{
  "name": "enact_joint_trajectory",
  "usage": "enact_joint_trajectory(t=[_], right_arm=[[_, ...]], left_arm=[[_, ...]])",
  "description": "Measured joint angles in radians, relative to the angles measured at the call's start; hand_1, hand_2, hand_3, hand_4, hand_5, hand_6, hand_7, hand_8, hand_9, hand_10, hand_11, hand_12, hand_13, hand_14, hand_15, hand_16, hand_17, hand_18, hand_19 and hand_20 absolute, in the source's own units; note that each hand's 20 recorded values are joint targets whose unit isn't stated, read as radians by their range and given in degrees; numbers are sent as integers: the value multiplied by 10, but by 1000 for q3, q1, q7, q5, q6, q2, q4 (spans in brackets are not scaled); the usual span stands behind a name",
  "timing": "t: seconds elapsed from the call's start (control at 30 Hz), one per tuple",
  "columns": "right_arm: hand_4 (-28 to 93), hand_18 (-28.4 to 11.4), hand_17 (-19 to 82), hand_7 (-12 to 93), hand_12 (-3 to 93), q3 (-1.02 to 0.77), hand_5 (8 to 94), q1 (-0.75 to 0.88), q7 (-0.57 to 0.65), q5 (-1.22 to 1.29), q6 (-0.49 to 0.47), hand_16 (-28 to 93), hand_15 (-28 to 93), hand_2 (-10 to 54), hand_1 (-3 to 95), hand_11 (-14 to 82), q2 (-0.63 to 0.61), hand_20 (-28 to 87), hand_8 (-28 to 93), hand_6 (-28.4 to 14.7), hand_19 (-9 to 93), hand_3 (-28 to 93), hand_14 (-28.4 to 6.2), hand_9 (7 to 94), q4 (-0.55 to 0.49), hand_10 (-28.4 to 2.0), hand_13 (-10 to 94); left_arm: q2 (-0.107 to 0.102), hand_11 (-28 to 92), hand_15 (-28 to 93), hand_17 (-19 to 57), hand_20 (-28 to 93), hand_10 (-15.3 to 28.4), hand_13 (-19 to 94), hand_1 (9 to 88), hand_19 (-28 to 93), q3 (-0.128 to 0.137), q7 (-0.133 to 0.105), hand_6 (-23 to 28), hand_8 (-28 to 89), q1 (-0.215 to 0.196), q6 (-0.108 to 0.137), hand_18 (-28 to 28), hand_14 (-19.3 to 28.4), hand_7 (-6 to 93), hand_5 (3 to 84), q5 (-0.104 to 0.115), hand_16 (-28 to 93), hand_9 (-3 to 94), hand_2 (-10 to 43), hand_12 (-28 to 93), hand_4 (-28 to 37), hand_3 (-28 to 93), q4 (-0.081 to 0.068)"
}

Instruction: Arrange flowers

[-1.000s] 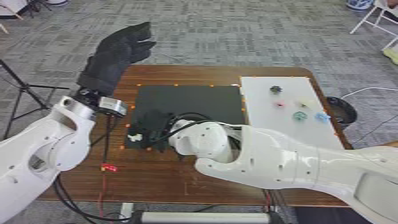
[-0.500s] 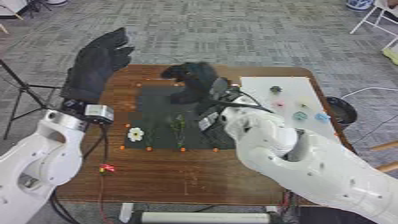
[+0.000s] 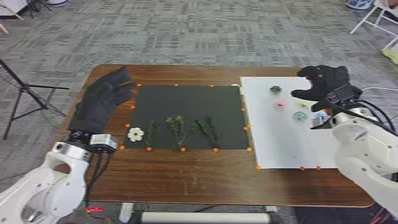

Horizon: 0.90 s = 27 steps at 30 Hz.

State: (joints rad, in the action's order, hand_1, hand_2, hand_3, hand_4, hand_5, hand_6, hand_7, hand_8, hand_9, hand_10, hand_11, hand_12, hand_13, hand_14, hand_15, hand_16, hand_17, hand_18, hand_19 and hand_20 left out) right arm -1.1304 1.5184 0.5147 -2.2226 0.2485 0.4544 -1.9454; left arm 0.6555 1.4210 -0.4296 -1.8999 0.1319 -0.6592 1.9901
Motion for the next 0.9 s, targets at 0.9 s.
enact_joint_trajectory(t=[0.9], right_arm=[[-283, -215, 211, 299, 255, 418, 498, -234, 248, -164, 32, 255, 847, -95, 307, 379, 55, 571, -142, -14, 804, 778, -126, 491, 205, -104, 483]], left_arm=[[6, 187, 278, -97, 139, 107, 187, 253, 375, -13, -7, 28, -80, 27, 7, 199, 133, 181, 299, 1, 62, 225, -26, 198, -255, 684, -3]])
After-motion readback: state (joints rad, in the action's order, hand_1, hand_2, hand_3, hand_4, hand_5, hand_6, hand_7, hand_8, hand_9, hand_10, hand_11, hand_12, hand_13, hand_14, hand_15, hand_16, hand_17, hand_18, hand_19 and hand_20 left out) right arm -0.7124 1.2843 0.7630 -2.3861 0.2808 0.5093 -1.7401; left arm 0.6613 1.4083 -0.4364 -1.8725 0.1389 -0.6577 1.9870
